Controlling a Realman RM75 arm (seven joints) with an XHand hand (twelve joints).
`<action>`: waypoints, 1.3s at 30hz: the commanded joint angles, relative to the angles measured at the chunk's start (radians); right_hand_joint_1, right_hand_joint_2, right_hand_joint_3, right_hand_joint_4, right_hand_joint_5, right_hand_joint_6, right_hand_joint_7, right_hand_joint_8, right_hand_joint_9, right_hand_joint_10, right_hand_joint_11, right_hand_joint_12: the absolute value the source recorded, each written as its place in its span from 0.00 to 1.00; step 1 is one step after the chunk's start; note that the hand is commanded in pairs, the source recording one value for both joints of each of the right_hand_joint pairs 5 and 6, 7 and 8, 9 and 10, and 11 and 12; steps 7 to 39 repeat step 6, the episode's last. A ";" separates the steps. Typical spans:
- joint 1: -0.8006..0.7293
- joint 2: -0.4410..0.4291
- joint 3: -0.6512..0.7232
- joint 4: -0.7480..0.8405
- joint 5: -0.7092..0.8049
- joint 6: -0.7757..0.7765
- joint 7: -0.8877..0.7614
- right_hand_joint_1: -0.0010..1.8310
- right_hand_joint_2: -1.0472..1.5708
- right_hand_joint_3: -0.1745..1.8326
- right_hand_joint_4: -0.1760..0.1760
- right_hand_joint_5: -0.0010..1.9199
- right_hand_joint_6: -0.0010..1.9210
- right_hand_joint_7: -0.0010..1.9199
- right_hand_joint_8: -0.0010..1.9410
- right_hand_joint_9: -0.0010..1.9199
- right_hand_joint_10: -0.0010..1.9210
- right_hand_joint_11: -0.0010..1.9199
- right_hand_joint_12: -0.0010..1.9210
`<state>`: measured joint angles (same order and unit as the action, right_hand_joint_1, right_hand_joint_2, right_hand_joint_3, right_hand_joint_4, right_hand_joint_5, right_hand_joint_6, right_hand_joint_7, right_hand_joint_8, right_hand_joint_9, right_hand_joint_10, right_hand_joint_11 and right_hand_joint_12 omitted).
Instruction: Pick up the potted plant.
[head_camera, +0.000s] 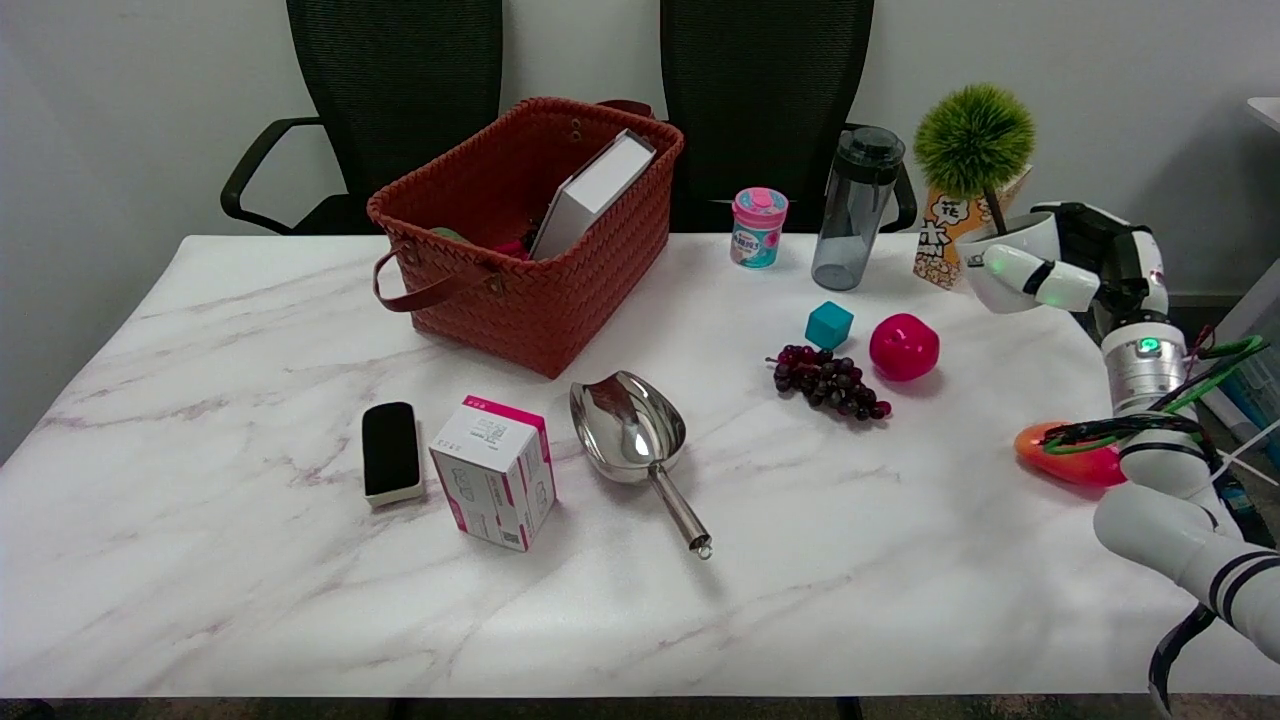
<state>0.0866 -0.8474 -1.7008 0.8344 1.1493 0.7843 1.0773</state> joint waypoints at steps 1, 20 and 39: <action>-0.019 0.027 0.098 0.141 -0.076 -0.006 0.035 0.66 0.64 0.37 0.50 0.39 0.39 0.58 0.58 0.54 0.54 0.35 0.35; 0.034 0.047 0.100 0.179 -0.127 -0.064 0.052 0.65 0.65 0.37 0.50 0.39 0.39 0.59 0.58 0.54 0.54 0.35 0.35; 0.034 0.047 0.100 0.179 -0.127 -0.064 0.052 0.65 0.65 0.37 0.50 0.39 0.39 0.59 0.58 0.54 0.54 0.35 0.35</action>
